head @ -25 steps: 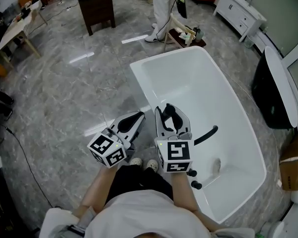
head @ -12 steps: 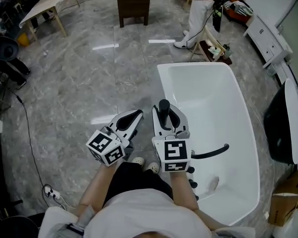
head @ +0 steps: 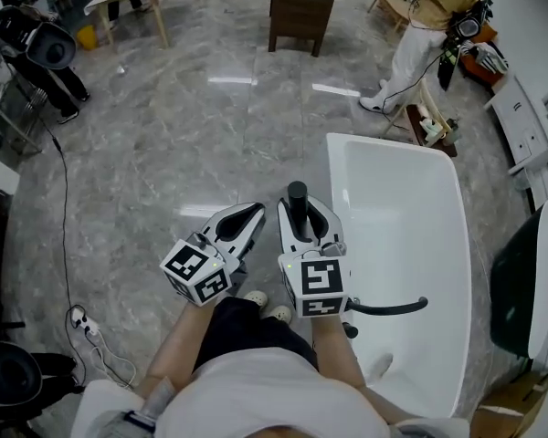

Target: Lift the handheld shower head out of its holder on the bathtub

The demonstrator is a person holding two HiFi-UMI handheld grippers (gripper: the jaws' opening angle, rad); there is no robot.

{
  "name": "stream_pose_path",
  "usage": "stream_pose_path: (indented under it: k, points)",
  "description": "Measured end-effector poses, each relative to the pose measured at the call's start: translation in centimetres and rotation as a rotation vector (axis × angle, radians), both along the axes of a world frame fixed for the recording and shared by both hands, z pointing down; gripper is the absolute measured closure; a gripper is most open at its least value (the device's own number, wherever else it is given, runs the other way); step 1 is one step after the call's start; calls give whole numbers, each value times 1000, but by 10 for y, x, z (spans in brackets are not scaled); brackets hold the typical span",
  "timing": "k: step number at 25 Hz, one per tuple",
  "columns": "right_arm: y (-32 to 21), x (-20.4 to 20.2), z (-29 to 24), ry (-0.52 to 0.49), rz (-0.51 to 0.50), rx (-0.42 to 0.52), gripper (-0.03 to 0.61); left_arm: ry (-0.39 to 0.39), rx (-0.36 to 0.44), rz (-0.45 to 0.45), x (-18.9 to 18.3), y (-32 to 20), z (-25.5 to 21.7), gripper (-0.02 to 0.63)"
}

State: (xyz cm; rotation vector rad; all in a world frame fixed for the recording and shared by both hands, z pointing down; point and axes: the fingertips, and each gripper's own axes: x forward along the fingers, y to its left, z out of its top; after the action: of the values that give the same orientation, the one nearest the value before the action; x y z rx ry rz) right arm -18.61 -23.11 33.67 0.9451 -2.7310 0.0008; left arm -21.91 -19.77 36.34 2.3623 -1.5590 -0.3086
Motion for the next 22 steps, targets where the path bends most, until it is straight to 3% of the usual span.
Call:
stream_pose_path:
  k: [7, 22]
  points:
    - [16, -45, -8, -7, -141, 15, 454, -6, -2, -138, -40, 21, -2, 594]
    - [80, -121, -11, -37, -381, 11, 454, -9, 0, -348, -100, 79, 5, 594]
